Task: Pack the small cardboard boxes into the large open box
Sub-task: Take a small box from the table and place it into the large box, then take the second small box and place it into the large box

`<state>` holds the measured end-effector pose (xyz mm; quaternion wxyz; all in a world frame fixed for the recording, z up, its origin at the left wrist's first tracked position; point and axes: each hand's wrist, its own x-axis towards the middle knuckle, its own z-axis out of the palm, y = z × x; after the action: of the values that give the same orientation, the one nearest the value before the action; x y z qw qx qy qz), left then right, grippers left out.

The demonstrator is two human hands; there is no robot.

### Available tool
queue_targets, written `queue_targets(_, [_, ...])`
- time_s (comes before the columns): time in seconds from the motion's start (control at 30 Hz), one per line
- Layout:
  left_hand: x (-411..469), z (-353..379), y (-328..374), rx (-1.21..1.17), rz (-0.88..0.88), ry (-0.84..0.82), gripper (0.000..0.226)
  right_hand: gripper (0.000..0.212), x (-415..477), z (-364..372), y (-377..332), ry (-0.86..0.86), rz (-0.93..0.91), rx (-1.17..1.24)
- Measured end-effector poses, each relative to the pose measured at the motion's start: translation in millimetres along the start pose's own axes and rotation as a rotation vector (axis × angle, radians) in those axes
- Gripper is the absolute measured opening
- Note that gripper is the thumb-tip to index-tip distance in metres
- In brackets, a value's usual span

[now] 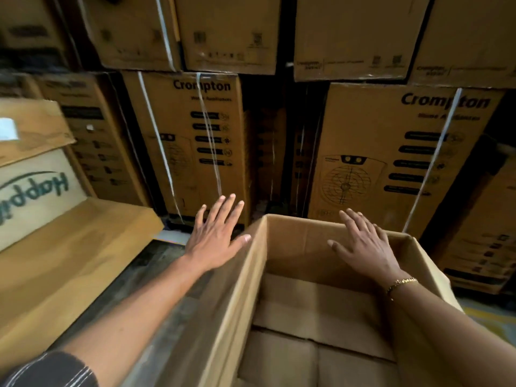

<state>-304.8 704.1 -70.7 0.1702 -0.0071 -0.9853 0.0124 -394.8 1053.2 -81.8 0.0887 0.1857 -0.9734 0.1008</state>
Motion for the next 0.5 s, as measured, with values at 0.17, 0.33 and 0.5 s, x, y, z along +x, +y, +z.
queue_targets(0.17, [-68, -57, -90, 0.0, -0.07, 0.067, 0.082, 0.084, -23, -20, -84, 0.067, -0.057, 0.014])
queue_targets(0.33, [-147, -119, -181, -0.117, -0.146, 0.114, 0.079, 0.089, -50, -34, -196, 0.099, -0.046, 0.136])
queue_targets(0.5, [-231, -172, -279, -0.224, -0.277, 0.109, 0.083, 0.089, -64, -44, -315, 0.067, -0.061, 0.276])
